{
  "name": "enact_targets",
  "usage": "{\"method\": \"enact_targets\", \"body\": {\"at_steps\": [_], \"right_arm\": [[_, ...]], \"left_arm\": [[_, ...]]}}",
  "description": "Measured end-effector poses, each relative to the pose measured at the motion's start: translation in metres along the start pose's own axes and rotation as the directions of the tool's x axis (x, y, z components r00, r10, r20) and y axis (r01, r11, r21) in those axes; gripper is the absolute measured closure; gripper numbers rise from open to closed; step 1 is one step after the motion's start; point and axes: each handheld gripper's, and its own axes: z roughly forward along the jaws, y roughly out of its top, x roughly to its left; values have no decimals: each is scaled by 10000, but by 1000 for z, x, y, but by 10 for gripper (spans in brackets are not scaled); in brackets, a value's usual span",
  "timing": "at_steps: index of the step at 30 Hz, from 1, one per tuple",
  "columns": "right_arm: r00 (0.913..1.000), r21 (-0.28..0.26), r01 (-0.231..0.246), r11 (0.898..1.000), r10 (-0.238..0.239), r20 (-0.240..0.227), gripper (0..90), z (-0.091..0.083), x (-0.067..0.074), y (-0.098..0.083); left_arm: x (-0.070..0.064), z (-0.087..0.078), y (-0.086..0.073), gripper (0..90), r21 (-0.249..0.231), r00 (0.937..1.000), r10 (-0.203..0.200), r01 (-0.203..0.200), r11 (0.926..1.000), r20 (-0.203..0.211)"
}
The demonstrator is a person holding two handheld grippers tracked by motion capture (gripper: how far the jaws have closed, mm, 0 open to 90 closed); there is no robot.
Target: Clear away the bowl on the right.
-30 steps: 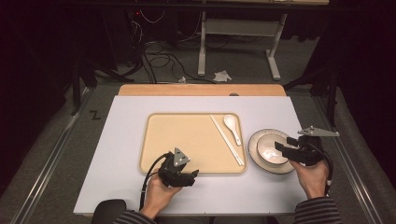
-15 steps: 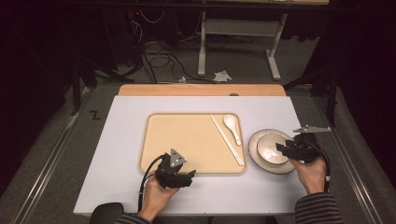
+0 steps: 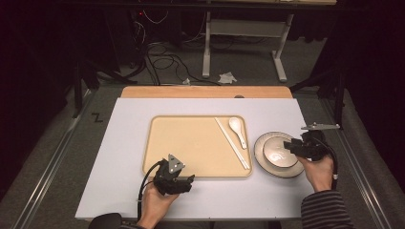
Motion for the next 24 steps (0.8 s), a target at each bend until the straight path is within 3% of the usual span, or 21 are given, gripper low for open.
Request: {"method": "enact_targets", "body": {"at_steps": [2, 9, 15, 19, 24], "right_arm": [[9999, 82, -70, 9999, 70, -90, 616, 2, -2, 1], [9999, -414, -42, 9991, 46, 118, 609, -5, -7, 8], [9999, -47, -116, 9999, 115, -83, 592, 5, -9, 13], [9999, -210, 112, 9997, -113, -17, 619, 5, -10, 18], [10000, -317, -22, 9995, 22, 20, 667, 2, -13, 22]], "left_arm": [[1, 0, -1, 306, 33, 10000, -67, 67, 10000, -54], [2, -4, -6, 306, 115, 9995, -173, 176, 9998, -277], [5, -9, -11, 307, 75, 9979, -414, 419, 9991, -499], [6, -11, -14, 307, 129, 9968, -472, 481, 9988, -640], [6, -13, -17, 308, 156, 9954, -573, 587, 9982, -761]]}}
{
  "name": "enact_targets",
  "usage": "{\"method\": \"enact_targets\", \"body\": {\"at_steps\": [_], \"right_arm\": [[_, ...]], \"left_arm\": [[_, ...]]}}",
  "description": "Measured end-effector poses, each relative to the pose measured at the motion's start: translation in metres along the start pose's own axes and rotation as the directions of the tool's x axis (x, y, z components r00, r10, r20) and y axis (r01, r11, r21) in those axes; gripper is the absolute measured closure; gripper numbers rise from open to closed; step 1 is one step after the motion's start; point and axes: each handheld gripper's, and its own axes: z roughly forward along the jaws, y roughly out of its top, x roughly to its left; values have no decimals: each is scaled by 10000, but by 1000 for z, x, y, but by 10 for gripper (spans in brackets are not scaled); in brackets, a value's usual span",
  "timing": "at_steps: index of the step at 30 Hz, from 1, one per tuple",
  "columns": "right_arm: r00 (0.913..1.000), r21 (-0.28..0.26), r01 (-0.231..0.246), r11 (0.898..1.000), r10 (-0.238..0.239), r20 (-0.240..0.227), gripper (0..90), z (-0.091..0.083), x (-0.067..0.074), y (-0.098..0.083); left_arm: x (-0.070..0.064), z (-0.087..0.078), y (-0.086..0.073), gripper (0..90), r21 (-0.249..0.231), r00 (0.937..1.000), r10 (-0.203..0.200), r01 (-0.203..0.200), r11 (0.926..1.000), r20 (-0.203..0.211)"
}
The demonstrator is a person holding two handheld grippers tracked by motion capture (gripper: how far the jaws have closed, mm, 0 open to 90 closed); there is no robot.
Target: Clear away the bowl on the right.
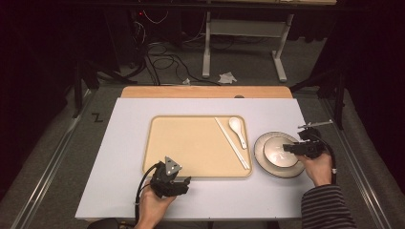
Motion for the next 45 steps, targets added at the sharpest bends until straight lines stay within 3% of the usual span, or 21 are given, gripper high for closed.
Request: {"method": "enact_targets", "body": {"at_steps": [6, 11, 21, 26, 31, 36, 45], "right_arm": [[9998, 759, -195, 9969, 195, 6, 773, 12, -5, -2], [9990, 1576, -327, 9870, 374, -264, 824, 25, -9, -6], [9903, 2135, -683, 9745, 921, -1039, 837, 35, -22, -14], [9831, 2216, -835, 9716, 1167, -1413, 836, 37, -25, -16], [9849, 2163, -712, 9737, 1029, -1390, 835, 37, -22, -15], [9805, 1986, -781, 9770, 1113, -1620, 835, 35, -23, -15], [9856, 1731, -586, 9832, 845, -1463, 835, 27, -20, -16]], "left_arm": [[0, 0, -1, 308, 74, 10000, -18, 19, 10000, -35], [0, 1, -1, 308, 103, 10000, 7, -7, 9999, -19], [-1, 3, -1, 308, 229, 10000, 62, -62, 9997, 16], [-2, 3, -2, 309, 252, 9999, 109, -110, 9996, 29], [-2, 4, -2, 309, 262, 9999, 162, -163, 9995, 56], [-2, 4, -2, 309, 275, 9999, 128, -131, 9995, 94], [-4, 8, 1, 315, 271, 9994, 243, -249, 9993, 227]]}}
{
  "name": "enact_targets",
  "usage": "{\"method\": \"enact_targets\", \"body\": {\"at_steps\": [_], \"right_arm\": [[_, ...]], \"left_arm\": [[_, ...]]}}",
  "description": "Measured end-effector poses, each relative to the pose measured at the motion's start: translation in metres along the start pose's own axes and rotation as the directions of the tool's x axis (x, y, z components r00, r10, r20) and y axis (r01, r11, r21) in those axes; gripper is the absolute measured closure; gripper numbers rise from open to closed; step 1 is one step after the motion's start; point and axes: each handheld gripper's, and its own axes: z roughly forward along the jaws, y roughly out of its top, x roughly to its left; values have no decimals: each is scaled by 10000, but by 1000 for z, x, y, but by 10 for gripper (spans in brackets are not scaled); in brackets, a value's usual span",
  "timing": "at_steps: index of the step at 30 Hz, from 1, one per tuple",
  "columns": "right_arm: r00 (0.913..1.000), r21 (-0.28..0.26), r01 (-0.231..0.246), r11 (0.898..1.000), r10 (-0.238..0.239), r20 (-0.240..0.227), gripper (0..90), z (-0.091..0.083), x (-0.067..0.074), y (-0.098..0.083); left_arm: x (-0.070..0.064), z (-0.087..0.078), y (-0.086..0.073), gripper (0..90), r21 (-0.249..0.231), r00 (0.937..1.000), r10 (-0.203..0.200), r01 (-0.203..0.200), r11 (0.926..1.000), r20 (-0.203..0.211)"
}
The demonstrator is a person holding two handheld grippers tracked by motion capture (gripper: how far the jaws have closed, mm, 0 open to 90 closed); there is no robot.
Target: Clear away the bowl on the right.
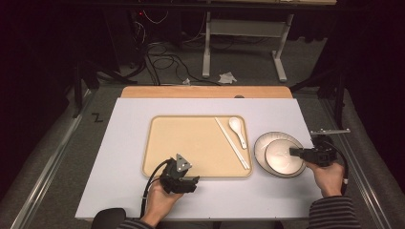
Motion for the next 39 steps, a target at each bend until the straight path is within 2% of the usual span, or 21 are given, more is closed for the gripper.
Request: {"method": "enact_targets", "body": {"at_steps": [4, 9, 23, 30, 39], "right_arm": [[9997, -406, -187, 9990, 179, -193, 835, -8, -1, -4], [9991, -657, -271, 9975, 249, -338, 834, -17, 0, -11], [9995, -1041, -323, 9940, 315, -97, 834, -41, 10, -34], [9999, -1181, -91, 9930, 78, -113, 834, -50, 23, -40], [9990, -1006, 303, 9945, -333, -283, 833, -46, 39, -39]], "left_arm": [[-1, 3, 3, 317, 13, 9998, 156, -156, 9999, 127], [-3, 8, 8, 319, 31, 9988, 377, -378, 9993, 316], [-12, 24, 23, 323, -2, 9913, 1004, -1008, 9949, 846], [-15, 30, 29, 342, 12, 9866, 1239, -1247, 9922, 1061], [-15, 31, 31, 346, 28, 9872, 1235, -1244, 9922, 1012]]}}
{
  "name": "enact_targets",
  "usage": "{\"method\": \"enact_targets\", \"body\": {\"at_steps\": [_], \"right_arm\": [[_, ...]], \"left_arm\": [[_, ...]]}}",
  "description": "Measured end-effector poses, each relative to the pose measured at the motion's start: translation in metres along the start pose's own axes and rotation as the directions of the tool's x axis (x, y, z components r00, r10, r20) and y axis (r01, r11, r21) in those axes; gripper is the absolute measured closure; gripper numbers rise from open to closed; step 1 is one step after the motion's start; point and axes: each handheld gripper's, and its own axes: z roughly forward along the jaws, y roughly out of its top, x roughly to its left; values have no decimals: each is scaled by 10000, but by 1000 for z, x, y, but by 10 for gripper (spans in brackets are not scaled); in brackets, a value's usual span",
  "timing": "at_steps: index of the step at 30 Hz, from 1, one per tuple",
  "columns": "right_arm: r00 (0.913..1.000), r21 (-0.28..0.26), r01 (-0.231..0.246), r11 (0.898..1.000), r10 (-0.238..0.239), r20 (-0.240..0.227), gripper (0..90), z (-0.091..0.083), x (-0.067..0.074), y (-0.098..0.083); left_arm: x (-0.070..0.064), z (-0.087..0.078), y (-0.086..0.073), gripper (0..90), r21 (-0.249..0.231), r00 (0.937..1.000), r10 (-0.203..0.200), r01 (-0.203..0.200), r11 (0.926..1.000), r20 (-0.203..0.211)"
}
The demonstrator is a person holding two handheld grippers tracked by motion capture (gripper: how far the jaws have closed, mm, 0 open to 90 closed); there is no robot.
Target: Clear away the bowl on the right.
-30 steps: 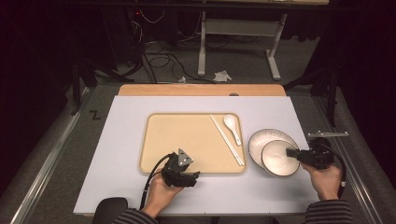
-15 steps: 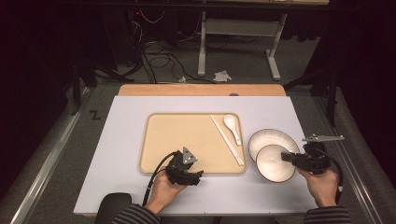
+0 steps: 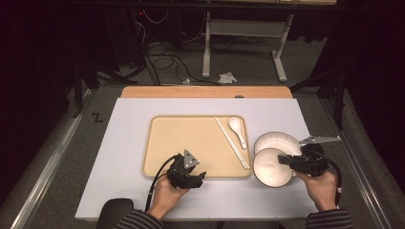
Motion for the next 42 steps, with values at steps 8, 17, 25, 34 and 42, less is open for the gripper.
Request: {"method": "enact_targets", "body": {"at_steps": [8, 17, 25, 34, 42], "right_arm": [[9994, -53, 282, 9996, -283, -222, 833, 3, 12, 4], [9963, -8, 657, 9978, -656, -555, 833, 11, 26, 12], [9911, 72, 993, 9950, -982, -900, 833, 22, 35, 21], [9820, 165, 1351, 9907, -1316, -1357, 833, 37, 44, 33], [9725, 291, 1600, 9867, -1525, -1763, 833, 53, 52, 46]], "left_arm": [[0, -5, 0, 347, -367, 9996, -96, 85, 9993, -284], [2, -9, -3, 347, -386, 9986, -166, 146, 9991, -505], [4, -15, -10, 346, -467, 9967, -444, 413, 9981, -685], [8, -23, -20, 343, -471, 9917, -805, 761, 9960, -998], [10, -33, -31, 343, -502, 9835, -1196, 1138, 9922, -1358]]}}
